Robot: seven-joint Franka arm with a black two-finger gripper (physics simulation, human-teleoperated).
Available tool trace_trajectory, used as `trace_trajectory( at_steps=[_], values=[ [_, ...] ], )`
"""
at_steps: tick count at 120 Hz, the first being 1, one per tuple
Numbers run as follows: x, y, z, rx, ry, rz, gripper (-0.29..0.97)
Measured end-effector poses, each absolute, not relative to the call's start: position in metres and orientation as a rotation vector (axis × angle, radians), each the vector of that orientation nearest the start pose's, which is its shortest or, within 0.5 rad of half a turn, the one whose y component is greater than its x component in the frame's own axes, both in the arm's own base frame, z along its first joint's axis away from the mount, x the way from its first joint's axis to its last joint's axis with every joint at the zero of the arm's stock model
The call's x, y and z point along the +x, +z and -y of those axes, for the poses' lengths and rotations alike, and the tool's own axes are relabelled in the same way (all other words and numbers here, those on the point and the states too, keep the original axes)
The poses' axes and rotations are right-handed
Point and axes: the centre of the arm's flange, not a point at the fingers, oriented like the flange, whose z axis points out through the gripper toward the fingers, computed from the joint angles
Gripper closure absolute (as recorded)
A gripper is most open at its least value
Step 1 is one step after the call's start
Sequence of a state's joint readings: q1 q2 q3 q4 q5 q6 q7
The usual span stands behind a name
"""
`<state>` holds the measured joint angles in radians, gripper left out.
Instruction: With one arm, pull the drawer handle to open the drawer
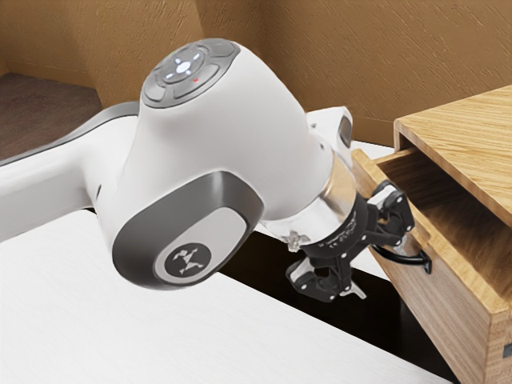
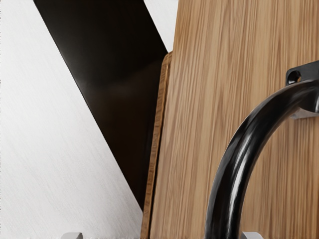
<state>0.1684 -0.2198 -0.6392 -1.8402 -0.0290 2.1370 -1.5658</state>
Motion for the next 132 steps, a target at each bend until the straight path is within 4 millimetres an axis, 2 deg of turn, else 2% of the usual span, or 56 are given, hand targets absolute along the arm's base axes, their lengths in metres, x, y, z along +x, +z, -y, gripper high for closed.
trace_trajectory(
  at_steps=[65,132],
  values=[
    [0.454,0.641,0.266,-2.909,-0.592,1.832,0.31],
    [0.428,0.634,0.258,-2.874,-0.602,1.888,0.31]
  ],
)
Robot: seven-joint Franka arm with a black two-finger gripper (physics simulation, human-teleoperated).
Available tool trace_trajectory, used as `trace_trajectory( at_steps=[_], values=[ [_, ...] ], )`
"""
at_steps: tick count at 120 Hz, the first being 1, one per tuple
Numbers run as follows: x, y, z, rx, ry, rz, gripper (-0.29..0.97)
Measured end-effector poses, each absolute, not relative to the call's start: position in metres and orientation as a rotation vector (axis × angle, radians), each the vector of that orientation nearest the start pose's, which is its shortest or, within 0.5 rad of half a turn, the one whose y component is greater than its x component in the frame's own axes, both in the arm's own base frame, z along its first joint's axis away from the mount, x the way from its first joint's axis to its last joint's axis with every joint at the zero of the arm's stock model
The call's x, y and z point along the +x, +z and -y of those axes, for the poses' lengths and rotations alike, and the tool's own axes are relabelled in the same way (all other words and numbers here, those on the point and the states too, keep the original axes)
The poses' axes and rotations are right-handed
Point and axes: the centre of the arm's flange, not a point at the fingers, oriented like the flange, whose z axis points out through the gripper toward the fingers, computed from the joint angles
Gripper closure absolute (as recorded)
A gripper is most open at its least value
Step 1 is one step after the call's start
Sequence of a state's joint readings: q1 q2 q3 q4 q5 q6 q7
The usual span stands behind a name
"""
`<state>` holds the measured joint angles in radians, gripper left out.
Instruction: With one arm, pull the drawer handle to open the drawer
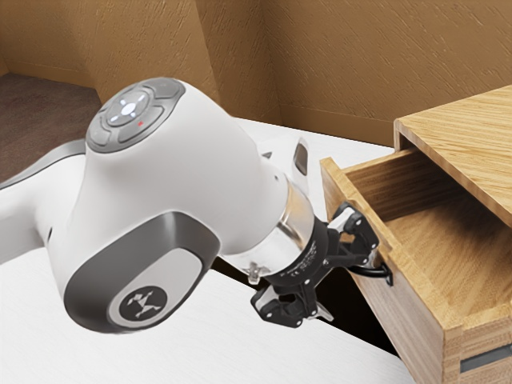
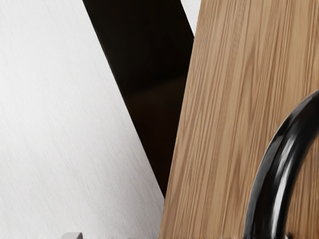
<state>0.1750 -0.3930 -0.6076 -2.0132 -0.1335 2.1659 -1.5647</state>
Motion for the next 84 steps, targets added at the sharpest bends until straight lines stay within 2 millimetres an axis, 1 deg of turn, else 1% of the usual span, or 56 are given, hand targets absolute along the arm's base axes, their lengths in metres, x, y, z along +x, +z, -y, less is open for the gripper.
trace_trajectory(
  at_steps=[34,52,84],
  values=[
    [0.415,0.634,0.254,-2.857,-0.62,1.914,0.32],
    [0.412,0.638,0.248,-2.851,-0.634,1.938,0.32],
    [0.405,0.637,0.24,-2.819,-0.672,1.947,0.32]
  ],
)
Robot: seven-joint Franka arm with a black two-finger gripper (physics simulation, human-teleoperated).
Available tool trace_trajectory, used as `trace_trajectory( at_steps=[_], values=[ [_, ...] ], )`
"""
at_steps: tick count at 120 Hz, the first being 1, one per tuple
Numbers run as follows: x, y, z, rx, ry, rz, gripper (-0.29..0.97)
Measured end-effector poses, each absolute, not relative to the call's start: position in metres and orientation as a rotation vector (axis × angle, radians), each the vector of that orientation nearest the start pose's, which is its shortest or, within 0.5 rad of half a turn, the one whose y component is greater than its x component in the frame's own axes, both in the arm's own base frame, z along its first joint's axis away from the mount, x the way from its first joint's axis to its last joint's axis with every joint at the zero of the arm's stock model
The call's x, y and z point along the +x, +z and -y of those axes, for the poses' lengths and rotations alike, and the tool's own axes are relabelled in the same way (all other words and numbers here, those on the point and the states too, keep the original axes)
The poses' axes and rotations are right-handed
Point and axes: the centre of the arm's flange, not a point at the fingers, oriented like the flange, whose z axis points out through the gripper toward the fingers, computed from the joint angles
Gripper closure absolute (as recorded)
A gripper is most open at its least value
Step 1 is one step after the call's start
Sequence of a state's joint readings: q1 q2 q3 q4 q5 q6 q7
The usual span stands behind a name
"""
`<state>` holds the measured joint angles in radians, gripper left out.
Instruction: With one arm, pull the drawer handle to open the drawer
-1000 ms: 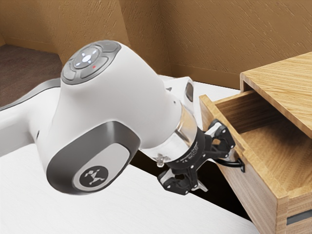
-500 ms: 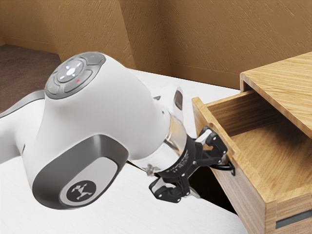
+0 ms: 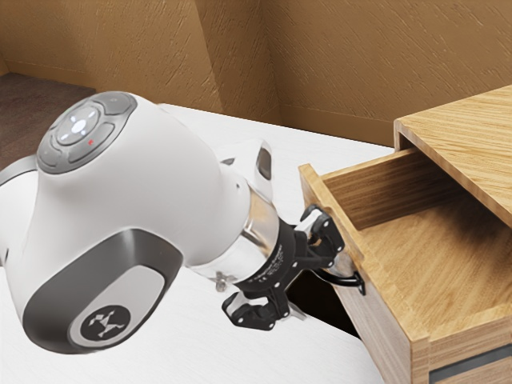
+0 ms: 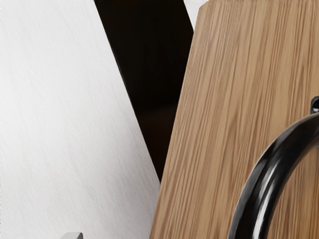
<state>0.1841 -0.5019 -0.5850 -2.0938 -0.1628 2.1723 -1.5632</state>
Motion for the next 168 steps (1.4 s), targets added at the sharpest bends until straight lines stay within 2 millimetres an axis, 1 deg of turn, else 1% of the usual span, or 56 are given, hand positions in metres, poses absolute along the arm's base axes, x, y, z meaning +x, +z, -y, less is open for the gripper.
trace_trajectory(
  at_steps=[21,47,64,89,116,139,168],
  values=[
    [0.401,0.638,0.23,-2.794,-0.689,1.975,0.32],
    [0.397,0.637,0.224,-2.777,-0.694,1.995,0.32],
    [0.391,0.636,0.22,-2.76,-0.707,2.011,0.32],
    [0.38,0.633,0.217,-2.744,-0.721,2.03,0.32],
    [0.378,0.633,0.217,-2.743,-0.72,2.034,0.32],
    [0.37,0.63,0.213,-2.726,-0.733,2.048,0.32],
    [0.369,0.629,0.214,-2.728,-0.722,2.054,0.3]
  ],
)
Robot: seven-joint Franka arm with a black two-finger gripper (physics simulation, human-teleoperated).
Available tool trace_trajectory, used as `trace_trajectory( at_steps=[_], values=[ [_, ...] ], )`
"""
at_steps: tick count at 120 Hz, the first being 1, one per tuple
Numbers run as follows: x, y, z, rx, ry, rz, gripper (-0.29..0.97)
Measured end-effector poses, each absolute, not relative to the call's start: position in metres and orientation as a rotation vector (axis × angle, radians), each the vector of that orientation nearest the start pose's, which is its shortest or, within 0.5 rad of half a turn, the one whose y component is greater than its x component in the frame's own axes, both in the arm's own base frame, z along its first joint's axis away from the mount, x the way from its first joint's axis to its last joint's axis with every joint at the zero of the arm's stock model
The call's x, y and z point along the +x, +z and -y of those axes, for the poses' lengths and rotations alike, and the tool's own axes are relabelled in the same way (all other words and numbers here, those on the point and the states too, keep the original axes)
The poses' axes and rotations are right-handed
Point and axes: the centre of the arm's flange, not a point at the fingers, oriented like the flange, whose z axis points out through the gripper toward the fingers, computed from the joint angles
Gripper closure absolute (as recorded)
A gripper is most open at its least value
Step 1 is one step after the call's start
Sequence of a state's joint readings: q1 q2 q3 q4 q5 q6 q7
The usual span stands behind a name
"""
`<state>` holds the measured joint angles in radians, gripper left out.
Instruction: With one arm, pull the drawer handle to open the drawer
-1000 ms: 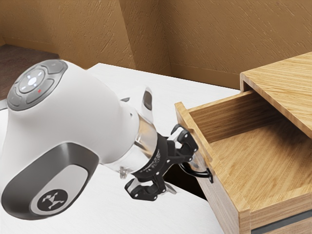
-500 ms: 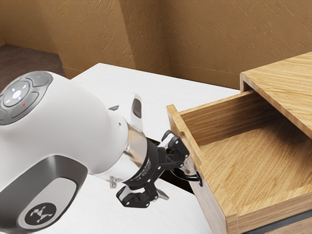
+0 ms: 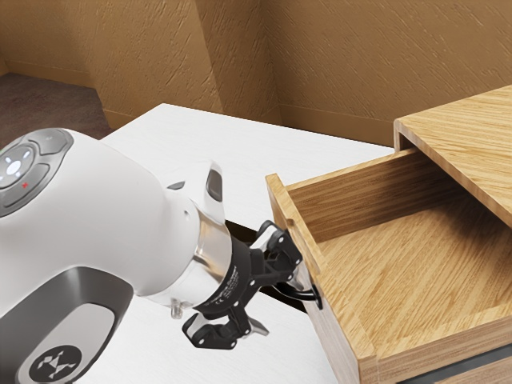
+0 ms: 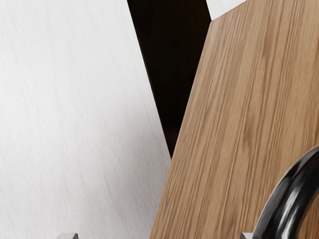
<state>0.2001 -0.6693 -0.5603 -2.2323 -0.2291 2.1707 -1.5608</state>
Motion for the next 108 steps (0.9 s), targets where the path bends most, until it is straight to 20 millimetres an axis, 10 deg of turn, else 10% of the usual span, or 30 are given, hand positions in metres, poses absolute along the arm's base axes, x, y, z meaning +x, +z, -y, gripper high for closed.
trace_trajectory(
  at_steps=[108],
  values=[
    [0.365,0.644,0.218,-2.748,-0.769,2.049,0.23]
  ],
)
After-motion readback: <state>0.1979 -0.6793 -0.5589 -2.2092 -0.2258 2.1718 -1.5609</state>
